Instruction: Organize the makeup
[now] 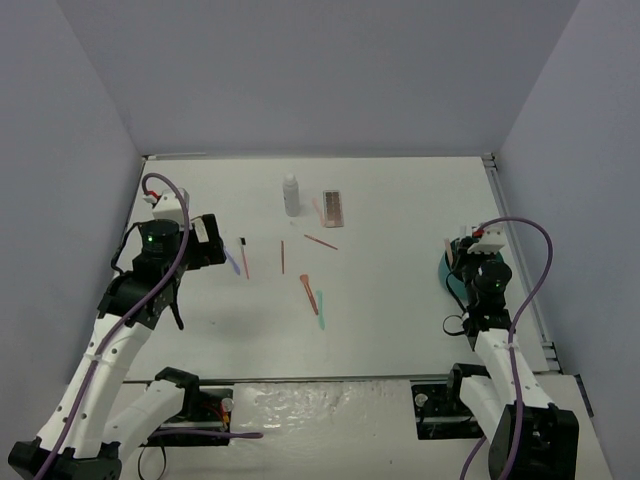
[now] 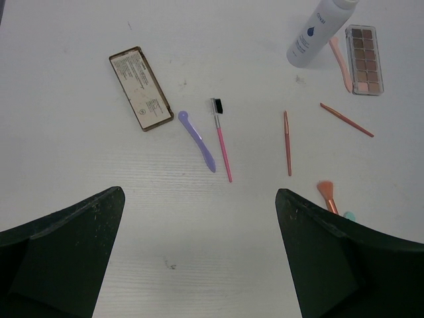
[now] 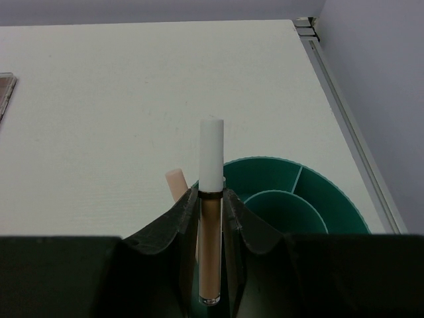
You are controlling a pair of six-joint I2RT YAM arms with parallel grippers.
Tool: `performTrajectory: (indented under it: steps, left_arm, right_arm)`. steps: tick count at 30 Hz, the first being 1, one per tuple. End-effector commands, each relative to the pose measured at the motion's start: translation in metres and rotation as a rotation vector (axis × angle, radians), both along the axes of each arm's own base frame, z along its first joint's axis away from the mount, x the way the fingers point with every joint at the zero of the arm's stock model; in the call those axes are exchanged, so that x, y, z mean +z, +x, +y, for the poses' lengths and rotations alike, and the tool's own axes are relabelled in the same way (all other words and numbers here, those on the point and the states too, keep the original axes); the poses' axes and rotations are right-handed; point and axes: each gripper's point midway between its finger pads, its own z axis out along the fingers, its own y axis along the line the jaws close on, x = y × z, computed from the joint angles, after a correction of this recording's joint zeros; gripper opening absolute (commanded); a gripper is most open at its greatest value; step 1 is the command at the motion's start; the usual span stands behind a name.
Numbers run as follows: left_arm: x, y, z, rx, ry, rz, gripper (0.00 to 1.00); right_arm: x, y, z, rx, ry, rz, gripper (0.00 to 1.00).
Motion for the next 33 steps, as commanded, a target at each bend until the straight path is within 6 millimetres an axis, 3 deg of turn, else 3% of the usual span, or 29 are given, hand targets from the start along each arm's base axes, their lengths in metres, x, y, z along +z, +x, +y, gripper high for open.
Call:
performTrajectory:
  steps: [1,19,24,27,29,33]
  left_arm:
    - [0.022,0.006,0.001,0.014,-0.027,-0.086,0.97]
    - [0.023,0.005,0.002,0.015,-0.025,-0.09,0.97]
    - [0.021,0.006,0.0,0.011,-0.029,-0.085,0.97]
    - [0.02,0.006,0.0,0.011,-0.028,-0.08,0.97]
    - [0.018,0.007,0.0,0.011,-0.027,-0.074,0.97]
    - [0.012,0.008,-0.001,0.009,-0.027,-0.053,0.97]
  right_arm:
    - [0.021,0.005,-0.007,-0.035,-0.005,-0.08,0.18]
    - [0.023,0.002,-0.002,-0.021,0.021,-0.072,0.22]
    - [0.057,0.003,0.014,0.052,0.045,-0.115,0.26]
    - [0.082,0.011,0.031,0.115,0.09,-0.127,0.37]
    - [0.085,0.017,0.042,0.143,0.103,-0.08,0.42]
    - [0.118,0.029,0.079,0.227,0.103,-0.045,0.58]
